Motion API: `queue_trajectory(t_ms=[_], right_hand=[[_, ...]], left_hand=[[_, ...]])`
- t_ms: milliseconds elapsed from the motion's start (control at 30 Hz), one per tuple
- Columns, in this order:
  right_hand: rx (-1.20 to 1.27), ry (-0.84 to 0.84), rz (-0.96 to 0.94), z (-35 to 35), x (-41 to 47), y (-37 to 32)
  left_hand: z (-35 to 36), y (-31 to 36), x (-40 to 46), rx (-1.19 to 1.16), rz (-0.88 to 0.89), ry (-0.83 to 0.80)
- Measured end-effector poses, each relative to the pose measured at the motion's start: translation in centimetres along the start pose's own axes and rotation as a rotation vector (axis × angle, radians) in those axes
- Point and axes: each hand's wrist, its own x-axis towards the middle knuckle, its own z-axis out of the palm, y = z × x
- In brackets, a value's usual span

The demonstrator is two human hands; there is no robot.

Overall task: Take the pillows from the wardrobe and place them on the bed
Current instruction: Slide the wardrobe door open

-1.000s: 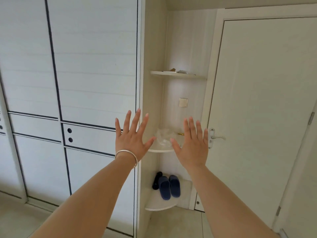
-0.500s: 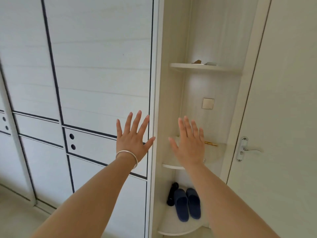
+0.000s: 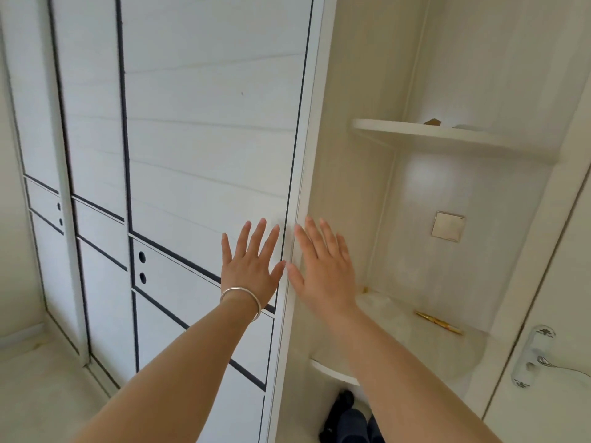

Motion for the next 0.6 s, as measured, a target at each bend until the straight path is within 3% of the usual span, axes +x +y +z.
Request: queue_trajectory(t_ms=[233,333,433,600], right_hand=[[0.097,0.096,-0.184,3.6,2.1,-0.2],[0.109,0.123,-0.218,4.7,2.5,-0.4],[0.107,0.181,-0.253,5.7,2.8,-0.3],[0.072,0.253,-0.249,6.9,3.4,-0.4]], left_hand=[[2.1,0.1,2.2,0.059,-0.029,-0.089],[2.8,-0.1,2.9,-0.072,-0.011,-0.118],[4.3,0.0,3.9,-0.257,0.027,-0.074],[5.9,-0.1,4.8,-0.159,0.074,-0.015]])
